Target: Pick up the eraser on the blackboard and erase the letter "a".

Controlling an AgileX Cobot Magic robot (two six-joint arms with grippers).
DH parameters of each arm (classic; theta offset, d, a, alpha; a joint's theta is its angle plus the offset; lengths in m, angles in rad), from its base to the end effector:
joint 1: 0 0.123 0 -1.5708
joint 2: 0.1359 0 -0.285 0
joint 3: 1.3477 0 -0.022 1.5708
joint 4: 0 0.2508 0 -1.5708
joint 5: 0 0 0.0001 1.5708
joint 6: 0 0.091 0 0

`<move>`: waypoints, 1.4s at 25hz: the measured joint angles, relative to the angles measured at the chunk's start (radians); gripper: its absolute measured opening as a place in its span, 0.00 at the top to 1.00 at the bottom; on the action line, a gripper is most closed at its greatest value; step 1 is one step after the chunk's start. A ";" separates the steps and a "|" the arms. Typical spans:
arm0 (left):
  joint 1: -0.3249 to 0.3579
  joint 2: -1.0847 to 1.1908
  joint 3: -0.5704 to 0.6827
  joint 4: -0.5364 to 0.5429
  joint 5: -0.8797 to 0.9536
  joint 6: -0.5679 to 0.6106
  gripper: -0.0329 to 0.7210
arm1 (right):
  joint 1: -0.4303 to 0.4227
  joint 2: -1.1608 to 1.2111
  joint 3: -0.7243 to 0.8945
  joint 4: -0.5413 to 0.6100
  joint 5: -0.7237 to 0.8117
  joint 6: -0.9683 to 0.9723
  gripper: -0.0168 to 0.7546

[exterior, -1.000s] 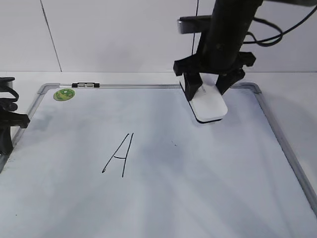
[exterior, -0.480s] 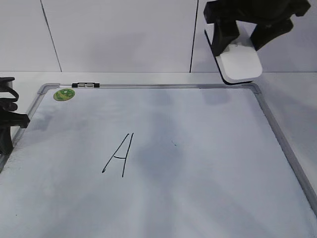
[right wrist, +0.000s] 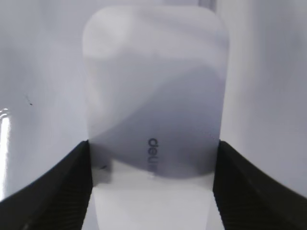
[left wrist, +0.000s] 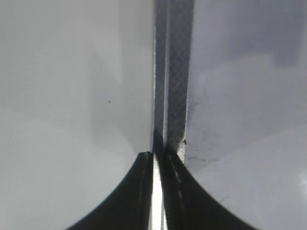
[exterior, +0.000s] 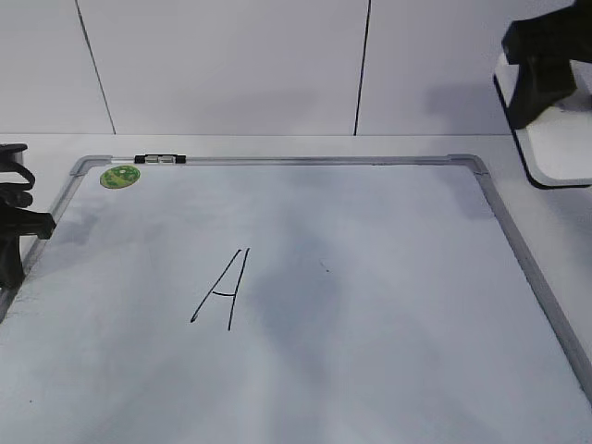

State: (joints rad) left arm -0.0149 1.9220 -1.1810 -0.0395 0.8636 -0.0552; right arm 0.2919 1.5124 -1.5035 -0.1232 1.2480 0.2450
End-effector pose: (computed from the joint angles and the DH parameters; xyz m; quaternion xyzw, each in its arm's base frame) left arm 0.3506 -0.0080 0.1489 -0.0326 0.9990 -0.0163 0.0261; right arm 0.2959 0.0778 0.3655 -0.0304 0.9777 -0.0062 0.2079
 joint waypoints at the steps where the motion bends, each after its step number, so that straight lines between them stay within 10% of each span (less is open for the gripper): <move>1: 0.000 0.000 0.000 0.000 0.000 0.000 0.89 | -0.013 -0.012 0.019 -0.002 0.000 0.000 0.25; 35: 0.000 0.000 0.000 -0.008 0.004 0.000 0.89 | -0.080 0.368 -0.010 0.032 -0.021 -0.035 0.25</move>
State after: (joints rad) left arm -0.0149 1.9220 -1.1810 -0.0476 0.8672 -0.0552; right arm 0.2120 1.8803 -1.5134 -0.0911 1.2269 0.2100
